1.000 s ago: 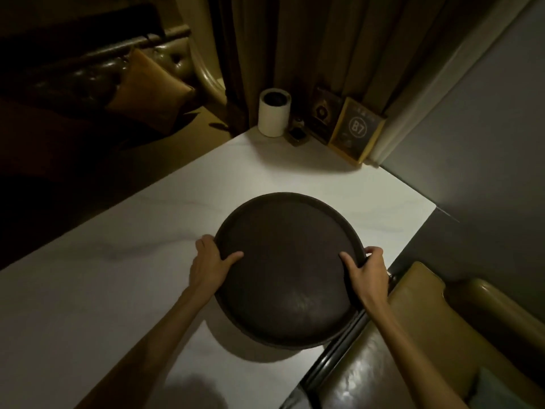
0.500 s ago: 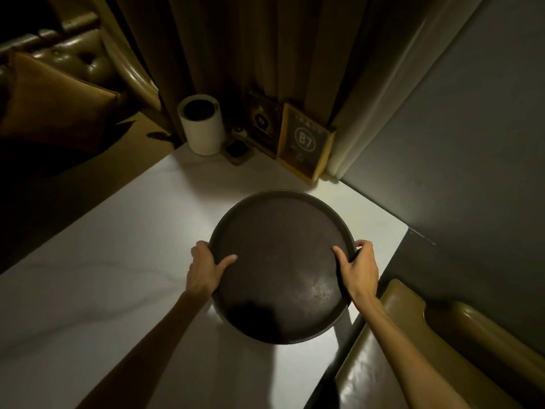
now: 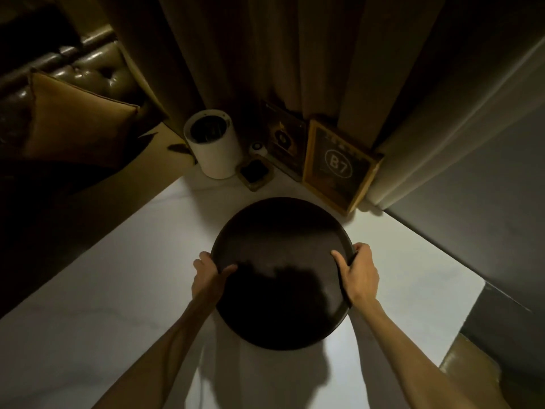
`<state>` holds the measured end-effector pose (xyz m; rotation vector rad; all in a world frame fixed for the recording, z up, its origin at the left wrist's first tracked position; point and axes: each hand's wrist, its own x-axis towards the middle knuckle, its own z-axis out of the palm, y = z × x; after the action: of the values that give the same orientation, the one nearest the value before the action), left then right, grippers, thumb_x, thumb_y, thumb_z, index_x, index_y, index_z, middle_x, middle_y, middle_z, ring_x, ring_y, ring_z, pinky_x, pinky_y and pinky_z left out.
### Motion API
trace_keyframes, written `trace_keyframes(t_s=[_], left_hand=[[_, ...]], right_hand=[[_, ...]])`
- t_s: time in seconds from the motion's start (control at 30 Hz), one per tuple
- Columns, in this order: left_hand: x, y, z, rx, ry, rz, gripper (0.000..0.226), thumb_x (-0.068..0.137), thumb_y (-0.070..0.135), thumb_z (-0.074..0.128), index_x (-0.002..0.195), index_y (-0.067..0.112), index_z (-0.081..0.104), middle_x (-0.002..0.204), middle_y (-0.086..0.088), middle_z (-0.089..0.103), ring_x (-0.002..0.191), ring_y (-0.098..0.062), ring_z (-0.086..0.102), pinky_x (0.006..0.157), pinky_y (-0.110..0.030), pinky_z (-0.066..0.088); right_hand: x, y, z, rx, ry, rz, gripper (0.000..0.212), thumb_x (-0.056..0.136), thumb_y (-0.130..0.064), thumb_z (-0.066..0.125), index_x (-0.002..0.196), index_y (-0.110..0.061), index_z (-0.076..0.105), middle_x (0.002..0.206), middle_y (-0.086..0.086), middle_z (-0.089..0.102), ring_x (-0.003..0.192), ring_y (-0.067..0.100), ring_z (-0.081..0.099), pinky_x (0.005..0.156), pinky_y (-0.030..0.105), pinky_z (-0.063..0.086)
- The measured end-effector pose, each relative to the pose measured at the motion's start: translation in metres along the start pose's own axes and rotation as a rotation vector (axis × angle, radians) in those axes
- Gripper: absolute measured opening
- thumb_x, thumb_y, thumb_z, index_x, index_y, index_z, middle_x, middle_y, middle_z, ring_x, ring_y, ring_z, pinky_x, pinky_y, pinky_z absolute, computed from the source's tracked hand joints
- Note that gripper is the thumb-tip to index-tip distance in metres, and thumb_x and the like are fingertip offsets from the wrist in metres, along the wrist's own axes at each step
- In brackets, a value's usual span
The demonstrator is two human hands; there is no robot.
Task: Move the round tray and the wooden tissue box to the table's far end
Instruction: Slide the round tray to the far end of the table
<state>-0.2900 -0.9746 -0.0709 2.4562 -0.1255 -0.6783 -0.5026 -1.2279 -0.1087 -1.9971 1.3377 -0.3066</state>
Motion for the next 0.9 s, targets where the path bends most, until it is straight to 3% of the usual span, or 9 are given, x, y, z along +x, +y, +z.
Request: trace_keyframes(t_s=[0.27, 0.37, 0.43, 0.5, 0.6, 0.67, 0.73, 0.83, 0.9], left_hand=[[0.021, -0.008, 0.019, 0.207, 0.157, 0.169, 0.059, 0.081, 0.046, 0.070, 0.112, 0.001, 0.046, 0.105, -0.023, 0.055, 0.074, -0.040, 0.065, 0.066, -0.044, 0.057], [0.023, -0.006, 0.016, 0.209, 0.169, 0.103, 0.064, 0.080, 0.051, 0.069, 0.120, 0.008, 0.043, 0.107, -0.022, 0.054, 0.083, -0.044, 0.065, 0.071, -0.048, 0.058], [0.018, -0.006, 0.015, 0.256, 0.198, 0.097, 0.071, 0.081, 0.055, 0.065, 0.133, 0.016, 0.036, 0.108, -0.022, 0.052, 0.090, -0.044, 0.062, 0.075, -0.052, 0.058], [0.002, -0.014, 0.020, 0.332, 0.257, 0.179, 0.074, 0.086, 0.058, 0.054, 0.146, 0.022, 0.029, 0.116, -0.023, 0.051, 0.097, -0.043, 0.056, 0.080, -0.053, 0.052], [-0.040, -0.037, 0.043, 0.328, 0.219, 0.339, 0.068, 0.089, 0.060, 0.037, 0.149, 0.027, 0.034, 0.145, -0.023, 0.039, 0.125, -0.046, 0.044, 0.099, -0.063, 0.039], [-0.065, -0.053, 0.057, 0.340, 0.117, 0.357, 0.065, 0.092, 0.064, 0.025, 0.147, 0.032, 0.035, 0.156, -0.018, 0.028, 0.142, -0.046, 0.026, 0.108, -0.072, 0.017], [-0.073, -0.067, 0.064, 0.382, 0.069, 0.371, 0.066, 0.093, 0.065, 0.016, 0.145, 0.031, 0.040, 0.157, -0.012, 0.032, 0.145, -0.046, 0.018, 0.109, -0.074, 0.007], [-0.071, -0.069, 0.062, 0.420, 0.089, 0.394, 0.057, 0.097, 0.053, 0.021, 0.138, 0.029, 0.051, 0.152, -0.006, 0.044, 0.143, -0.047, 0.023, 0.109, -0.076, 0.012], [-0.073, -0.068, 0.063, 0.435, 0.119, 0.380, 0.051, 0.093, 0.041, 0.030, 0.138, 0.030, 0.053, 0.150, -0.004, 0.047, 0.143, -0.048, 0.027, 0.110, -0.075, 0.016]], right_hand=[[0.012, -0.006, 0.016, -0.080, 0.016, -0.002, 0.043, 0.091, -0.066, 0.051, 0.101, -0.026, 0.038, 0.088, -0.005, 0.055, 0.067, 0.016, 0.052, 0.064, 0.034, 0.043], [0.008, -0.014, 0.021, -0.171, 0.028, 0.008, 0.043, 0.094, -0.062, 0.050, 0.104, -0.022, 0.043, 0.097, 0.001, 0.056, 0.074, 0.019, 0.055, 0.065, 0.033, 0.042], [0.002, -0.024, 0.023, -0.260, 0.067, 0.009, 0.043, 0.096, -0.054, 0.052, 0.116, -0.016, 0.046, 0.109, 0.010, 0.057, 0.088, 0.028, 0.060, 0.067, 0.036, 0.045], [-0.016, -0.034, 0.028, -0.409, 0.118, -0.029, 0.058, 0.095, -0.048, 0.055, 0.142, -0.016, 0.041, 0.130, 0.016, 0.052, 0.107, 0.037, 0.056, 0.082, 0.045, 0.050], [-0.073, -0.042, 0.045, -0.539, 0.058, -0.026, 0.073, 0.093, -0.059, 0.046, 0.158, -0.032, 0.024, 0.159, 0.012, 0.033, 0.141, 0.049, 0.031, 0.103, 0.069, 0.035], [-0.113, -0.032, 0.060, -0.519, -0.042, 0.036, 0.068, 0.095, -0.062, 0.033, 0.158, -0.039, 0.022, 0.163, 0.009, 0.030, 0.146, 0.051, 0.021, 0.105, 0.077, 0.025], [-0.139, -0.017, 0.068, -0.508, -0.090, 0.012, 0.058, 0.100, -0.055, 0.025, 0.156, -0.038, 0.029, 0.160, 0.007, 0.037, 0.148, 0.050, 0.020, 0.111, 0.075, 0.019], [-0.142, -0.009, 0.070, -0.466, -0.043, -0.009, 0.055, 0.098, -0.037, 0.024, 0.150, -0.034, 0.043, 0.156, 0.006, 0.045, 0.148, 0.048, 0.021, 0.114, 0.072, 0.012], [-0.143, -0.014, 0.071, -0.479, -0.025, 0.010, 0.057, 0.097, -0.036, 0.022, 0.149, -0.033, 0.044, 0.157, 0.005, 0.044, 0.149, 0.047, 0.019, 0.115, 0.072, 0.009]])
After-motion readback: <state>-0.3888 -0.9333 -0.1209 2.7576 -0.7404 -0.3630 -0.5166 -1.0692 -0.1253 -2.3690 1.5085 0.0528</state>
